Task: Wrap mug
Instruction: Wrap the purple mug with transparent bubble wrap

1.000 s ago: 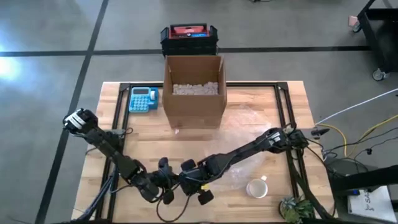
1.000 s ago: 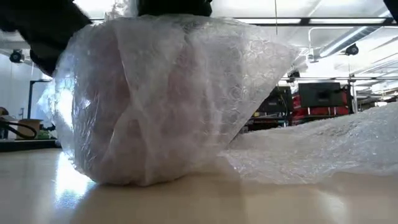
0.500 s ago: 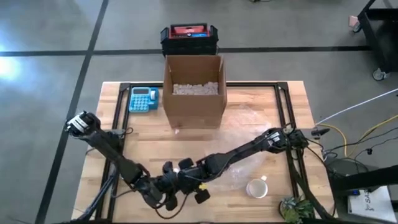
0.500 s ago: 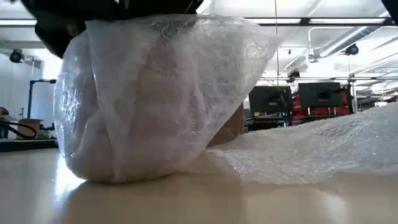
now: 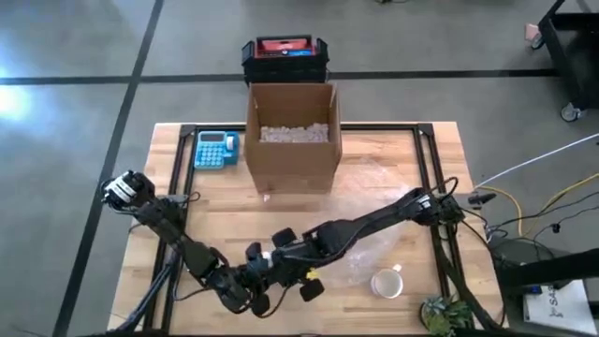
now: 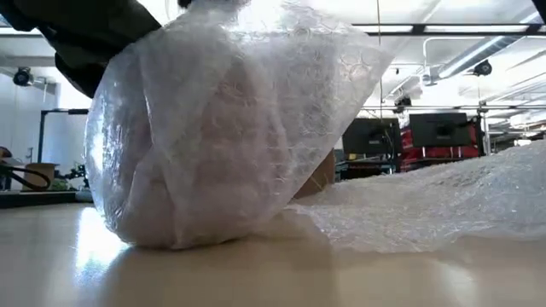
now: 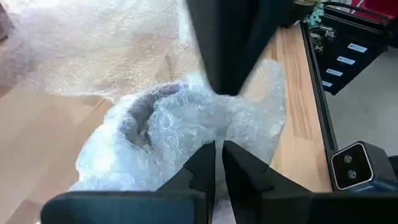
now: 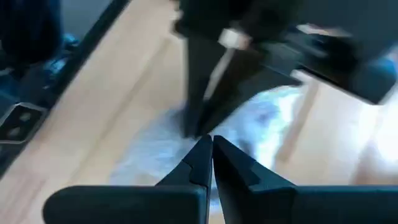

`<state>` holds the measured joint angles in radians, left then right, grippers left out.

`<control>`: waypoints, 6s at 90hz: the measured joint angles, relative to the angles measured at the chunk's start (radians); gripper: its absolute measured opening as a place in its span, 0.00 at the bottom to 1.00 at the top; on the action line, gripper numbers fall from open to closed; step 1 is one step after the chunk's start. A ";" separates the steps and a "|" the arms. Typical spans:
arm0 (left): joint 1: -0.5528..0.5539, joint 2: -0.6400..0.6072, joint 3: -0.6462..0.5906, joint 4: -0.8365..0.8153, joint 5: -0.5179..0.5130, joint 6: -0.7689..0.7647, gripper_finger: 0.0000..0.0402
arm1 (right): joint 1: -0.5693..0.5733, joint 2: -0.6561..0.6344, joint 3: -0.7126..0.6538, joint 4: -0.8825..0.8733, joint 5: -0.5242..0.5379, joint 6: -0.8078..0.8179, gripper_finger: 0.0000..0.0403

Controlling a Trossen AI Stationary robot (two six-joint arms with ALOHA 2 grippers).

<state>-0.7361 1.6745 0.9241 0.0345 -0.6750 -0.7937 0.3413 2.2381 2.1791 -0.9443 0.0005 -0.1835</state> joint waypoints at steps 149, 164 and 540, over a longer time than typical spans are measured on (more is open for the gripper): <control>0.008 -0.041 -0.008 0.004 -0.018 -0.047 0.05 | -0.021 0.042 -0.127 0.000 -0.017 0.062 0.00; 0.008 -0.072 0.027 0.006 -0.027 0.000 0.05 | -0.018 0.059 -0.129 0.033 -0.008 0.060 0.00; 0.023 -0.030 0.008 -0.106 -0.104 0.079 0.05 | -0.065 0.078 -0.099 0.008 -0.021 -0.002 0.00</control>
<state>-0.7128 1.6444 0.9325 -0.0712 -0.7794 -0.7150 0.2764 2.3163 2.0797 -0.9361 -0.0208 -0.1857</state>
